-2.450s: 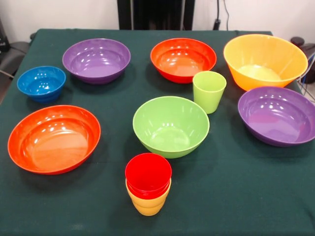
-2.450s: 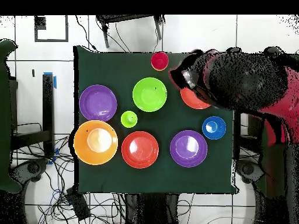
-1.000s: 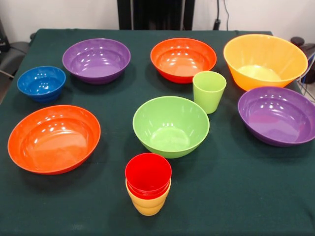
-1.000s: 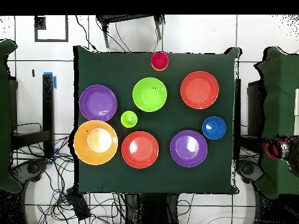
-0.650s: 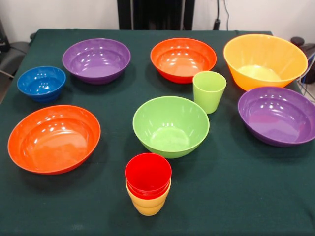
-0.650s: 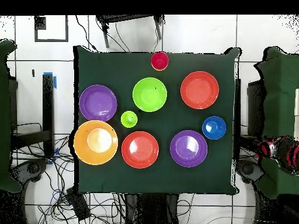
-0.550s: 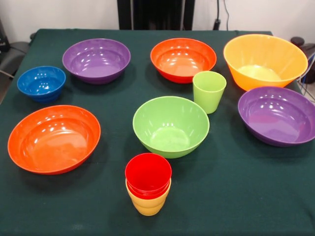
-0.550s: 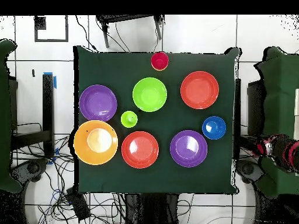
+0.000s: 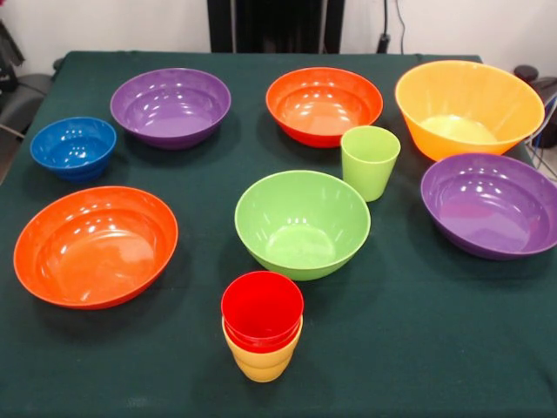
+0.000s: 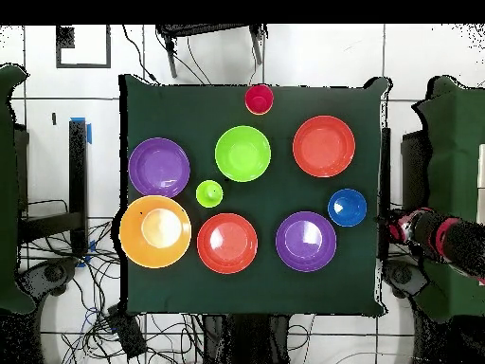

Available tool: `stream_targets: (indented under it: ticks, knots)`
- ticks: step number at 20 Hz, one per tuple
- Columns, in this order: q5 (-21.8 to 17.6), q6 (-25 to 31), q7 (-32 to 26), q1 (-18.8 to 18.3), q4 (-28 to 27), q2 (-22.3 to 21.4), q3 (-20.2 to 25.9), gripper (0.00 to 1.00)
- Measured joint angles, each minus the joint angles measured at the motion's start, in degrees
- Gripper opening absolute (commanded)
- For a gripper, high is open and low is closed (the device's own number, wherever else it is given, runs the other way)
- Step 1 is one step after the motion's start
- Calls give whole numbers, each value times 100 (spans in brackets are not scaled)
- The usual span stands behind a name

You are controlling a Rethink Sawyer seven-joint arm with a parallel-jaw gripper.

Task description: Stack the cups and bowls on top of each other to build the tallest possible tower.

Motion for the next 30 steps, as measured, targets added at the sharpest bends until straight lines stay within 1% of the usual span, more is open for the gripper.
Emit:
stream_targets:
  ticks: [1,7,8,10,21,30]
  knots:
    - [-109,0,0,4,-75,184,60,100]
    - [-329,0,0,42,-278,558,116,100]
    - [-406,-1,0,56,-359,705,130,100]
    - [-491,1,0,65,-431,840,145,100]
    - [-827,-17,0,69,-546,1257,265,100]
    - [-853,-227,0,119,-609,1439,387,100]
